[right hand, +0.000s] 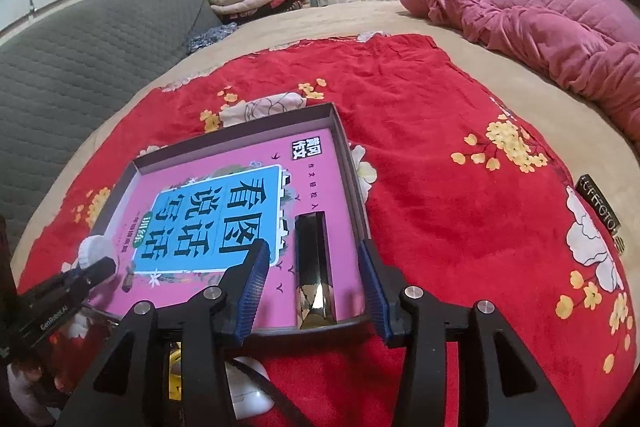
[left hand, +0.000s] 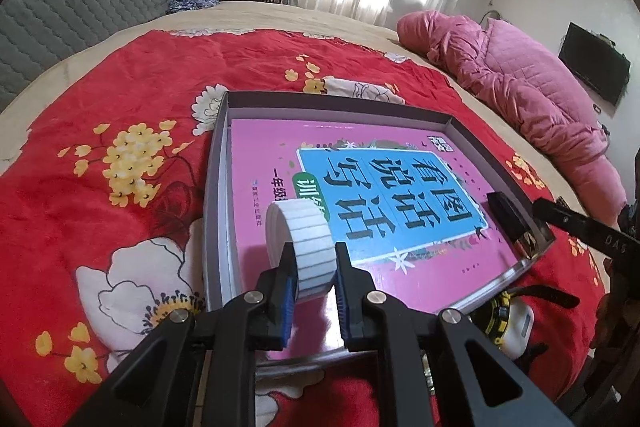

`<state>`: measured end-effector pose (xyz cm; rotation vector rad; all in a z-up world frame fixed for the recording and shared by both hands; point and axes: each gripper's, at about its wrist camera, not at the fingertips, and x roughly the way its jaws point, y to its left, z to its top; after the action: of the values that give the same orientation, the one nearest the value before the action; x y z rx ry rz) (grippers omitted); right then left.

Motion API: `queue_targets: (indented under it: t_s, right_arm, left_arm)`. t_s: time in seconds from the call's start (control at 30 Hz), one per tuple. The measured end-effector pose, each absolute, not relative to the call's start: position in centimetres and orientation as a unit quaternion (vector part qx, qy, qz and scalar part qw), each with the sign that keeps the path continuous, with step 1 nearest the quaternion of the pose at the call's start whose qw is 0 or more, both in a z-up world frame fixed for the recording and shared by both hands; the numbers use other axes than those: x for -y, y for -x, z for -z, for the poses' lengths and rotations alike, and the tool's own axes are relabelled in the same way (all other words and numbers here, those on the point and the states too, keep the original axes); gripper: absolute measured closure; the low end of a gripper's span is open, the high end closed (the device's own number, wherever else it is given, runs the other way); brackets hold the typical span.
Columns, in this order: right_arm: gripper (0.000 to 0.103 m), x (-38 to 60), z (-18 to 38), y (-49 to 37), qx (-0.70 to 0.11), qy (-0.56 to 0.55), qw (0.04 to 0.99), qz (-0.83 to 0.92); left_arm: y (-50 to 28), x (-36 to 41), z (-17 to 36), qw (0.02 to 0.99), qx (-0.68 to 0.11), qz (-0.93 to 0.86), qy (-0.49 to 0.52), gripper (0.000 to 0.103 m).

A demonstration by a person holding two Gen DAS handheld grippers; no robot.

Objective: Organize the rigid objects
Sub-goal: 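Lower and release the black tube into the box while the left tool releases the white cap there, then withdraw both open tools from the box back toward the remaining items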

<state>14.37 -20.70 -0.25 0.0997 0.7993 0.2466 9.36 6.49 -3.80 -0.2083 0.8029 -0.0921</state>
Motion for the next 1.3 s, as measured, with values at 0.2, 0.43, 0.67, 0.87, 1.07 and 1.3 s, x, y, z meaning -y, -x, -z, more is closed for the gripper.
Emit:
queue_targets:
  t_s: [0.2,0.43,0.67,0.87,1.07,1.3]
  right_arm:
    - [0.054,20.6,-0.2,-13.4,-0.383,-0.050,0.914,-0.127]
    - [0.052,21.0,-1.1,-12.7,-0.374,-0.059,0.917,-0.129]
    - [0.046,21.9,-1.5,-11.7,-0.367,-0.069,0.919,-0.125]
    - [0.043,22.4,-1.7,-10.8,-0.365,-0.072,0.920,-0.125]
    - [0.040,22.8,-2.3,-10.1,-0.356,-0.074,0.923,-0.127]
    - [0.037,22.8,-2.6,-9.4,-0.354,-0.071,0.924,-0.129]
  left_arm:
    - [-8.4,-6.3,3.5,0.912,-0.396,0.052,0.097,0.076]
    - [-7.3,-5.9,3.0,0.913,-0.395,0.047,0.087,0.058]
    - [-6.6,-6.1,2.5,0.915,-0.392,0.042,0.082,0.058]
    - [-5.9,-5.7,1.9,0.918,-0.387,0.045,0.074,0.058]
    - [-5.2,-5.4,1.0,0.922,-0.378,0.046,0.068,0.058]
    - [-4.4,-5.4,-0.1,0.925,-0.370,0.045,0.069,0.058]
